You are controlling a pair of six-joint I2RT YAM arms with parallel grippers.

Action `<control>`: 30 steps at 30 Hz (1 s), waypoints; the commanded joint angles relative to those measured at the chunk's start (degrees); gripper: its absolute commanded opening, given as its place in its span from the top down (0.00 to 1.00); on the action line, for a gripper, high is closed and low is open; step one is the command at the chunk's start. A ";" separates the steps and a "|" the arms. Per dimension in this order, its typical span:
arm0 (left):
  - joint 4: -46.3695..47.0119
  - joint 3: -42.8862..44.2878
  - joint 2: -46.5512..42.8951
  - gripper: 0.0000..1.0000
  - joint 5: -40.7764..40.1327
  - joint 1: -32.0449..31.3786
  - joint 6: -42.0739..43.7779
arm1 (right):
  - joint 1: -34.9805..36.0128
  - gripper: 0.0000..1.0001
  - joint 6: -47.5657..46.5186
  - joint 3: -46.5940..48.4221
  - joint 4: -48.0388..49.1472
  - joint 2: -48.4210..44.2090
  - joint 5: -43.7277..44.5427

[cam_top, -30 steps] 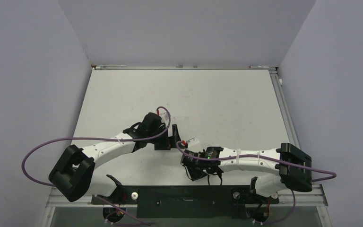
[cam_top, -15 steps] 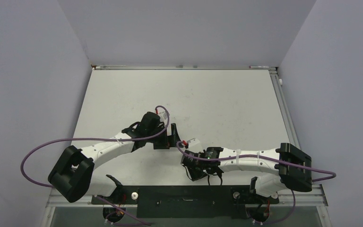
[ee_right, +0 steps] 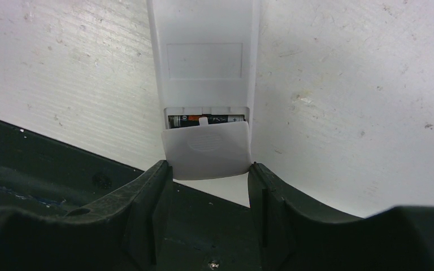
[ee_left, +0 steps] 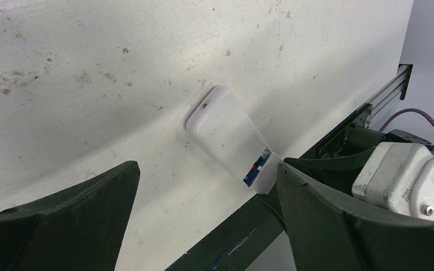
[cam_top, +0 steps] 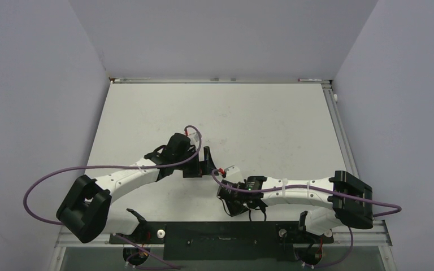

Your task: Load the batteries into the remote control

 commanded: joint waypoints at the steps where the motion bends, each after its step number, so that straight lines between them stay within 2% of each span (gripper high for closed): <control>1: 0.18 0.96 -3.31 0.11 0.58 0.28 0.70 | 0.33 0.86 0.92 0.13 0.54 -0.84 2.25; 13: -1.06 -0.28 -7.77 0.10 -0.31 0.36 0.94 | 0.33 0.86 1.59 0.26 -0.63 -2.62 3.53; 30: -0.63 -0.94 -7.65 0.10 0.70 1.24 1.65 | 0.19 0.86 1.42 0.57 0.99 0.09 2.63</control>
